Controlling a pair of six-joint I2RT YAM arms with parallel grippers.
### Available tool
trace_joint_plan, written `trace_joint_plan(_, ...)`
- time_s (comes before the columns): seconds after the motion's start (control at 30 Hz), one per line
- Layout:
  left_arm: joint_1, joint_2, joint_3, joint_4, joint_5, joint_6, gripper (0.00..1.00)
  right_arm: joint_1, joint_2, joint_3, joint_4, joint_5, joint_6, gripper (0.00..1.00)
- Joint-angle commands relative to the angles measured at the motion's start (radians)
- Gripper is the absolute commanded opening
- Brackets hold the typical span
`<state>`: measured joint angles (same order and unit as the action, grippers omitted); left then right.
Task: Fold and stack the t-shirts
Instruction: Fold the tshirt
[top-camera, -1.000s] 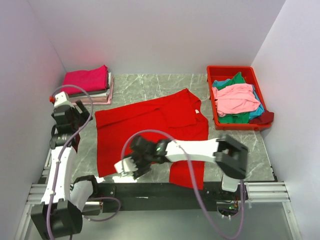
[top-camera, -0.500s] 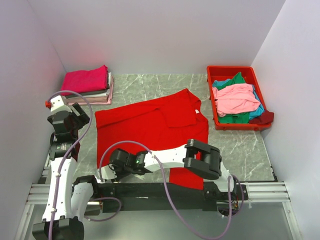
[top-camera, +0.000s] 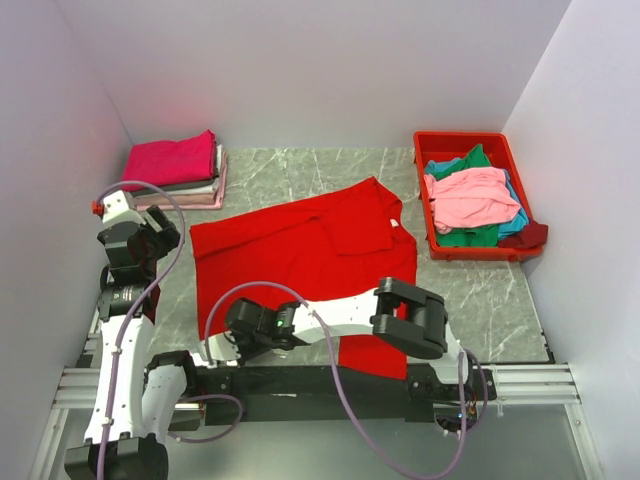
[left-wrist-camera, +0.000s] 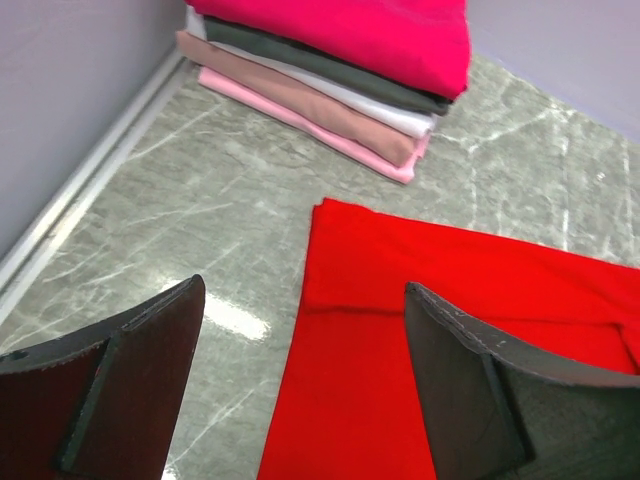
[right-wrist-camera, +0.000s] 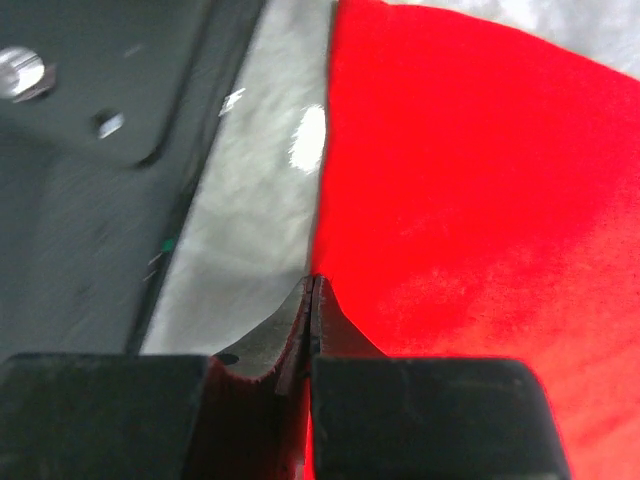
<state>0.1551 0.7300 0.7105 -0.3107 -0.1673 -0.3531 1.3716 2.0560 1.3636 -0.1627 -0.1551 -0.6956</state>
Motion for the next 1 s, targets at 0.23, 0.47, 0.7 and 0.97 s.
trace_joint_plan(0.23, -0.003, 0.072, 0.001, 0.13, 0.361, 0.017, 0.84, 0.007, -0.227, -0.142, -0.171, -0.268, -0.038, 0.0)
trace_joint_plan(0.47, -0.089, 0.359, 0.16, 0.151, 0.565, -0.014, 0.78, -0.008, -0.324, -0.173, -0.284, -0.299, -0.074, 0.58)
trace_joint_plan(0.7, -0.279, 0.852, 0.542, 0.05, 0.523, 0.075, 0.76, -0.294, -0.549, -0.149, -0.419, -0.355, -0.122, 0.85)
trace_joint_plan(0.97, -0.431, 1.386, 1.056, -0.054, 0.63, 0.213, 0.68, -0.902, -0.891, -0.349, -0.197, -0.46, 0.191, 0.98)
